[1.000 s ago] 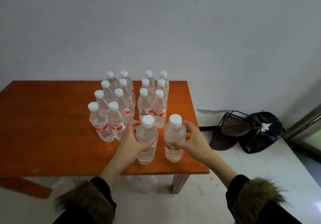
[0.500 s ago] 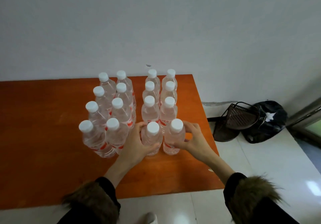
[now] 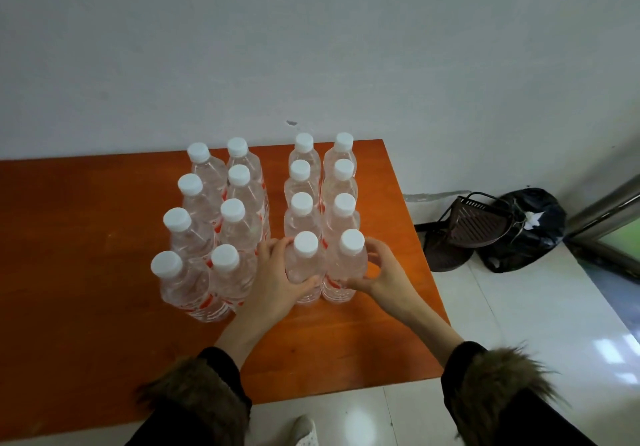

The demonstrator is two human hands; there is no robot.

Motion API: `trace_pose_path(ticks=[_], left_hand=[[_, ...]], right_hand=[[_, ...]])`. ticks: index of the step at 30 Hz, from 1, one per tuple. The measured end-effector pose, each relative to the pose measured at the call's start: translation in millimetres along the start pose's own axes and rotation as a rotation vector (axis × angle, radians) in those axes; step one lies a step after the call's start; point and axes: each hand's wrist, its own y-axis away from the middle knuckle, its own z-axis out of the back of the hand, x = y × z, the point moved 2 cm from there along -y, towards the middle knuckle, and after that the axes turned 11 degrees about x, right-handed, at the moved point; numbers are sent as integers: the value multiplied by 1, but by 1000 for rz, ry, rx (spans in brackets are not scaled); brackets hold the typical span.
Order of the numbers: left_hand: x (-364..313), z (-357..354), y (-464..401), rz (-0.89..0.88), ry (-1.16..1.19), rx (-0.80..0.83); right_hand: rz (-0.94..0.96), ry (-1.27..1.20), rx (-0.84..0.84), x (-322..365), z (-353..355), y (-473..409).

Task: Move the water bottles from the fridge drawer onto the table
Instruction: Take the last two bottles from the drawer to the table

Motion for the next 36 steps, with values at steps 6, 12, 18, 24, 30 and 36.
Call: trace_pose_path(ticks=[6,12,18,24,30,36], left_hand=[[-1,-1,4,37,8,-78],[-22,-1,14,-8,8,-16],[-49,3,47,-62,-110,-28],[-130,4,70,-236,-475,-98],[-232,-28,85,-559,-726,-160],[-299,-90,128,-867,-770,8]], right_hand=[[-21,-19,-27,3,-6,3],[-15,174,12,15,-4,14],[80,414,-60,38,32,64],[166,803,-268,62,97,139],[27,1069,-599,67,153,242],[-248,1075,-829,37,174,368]])
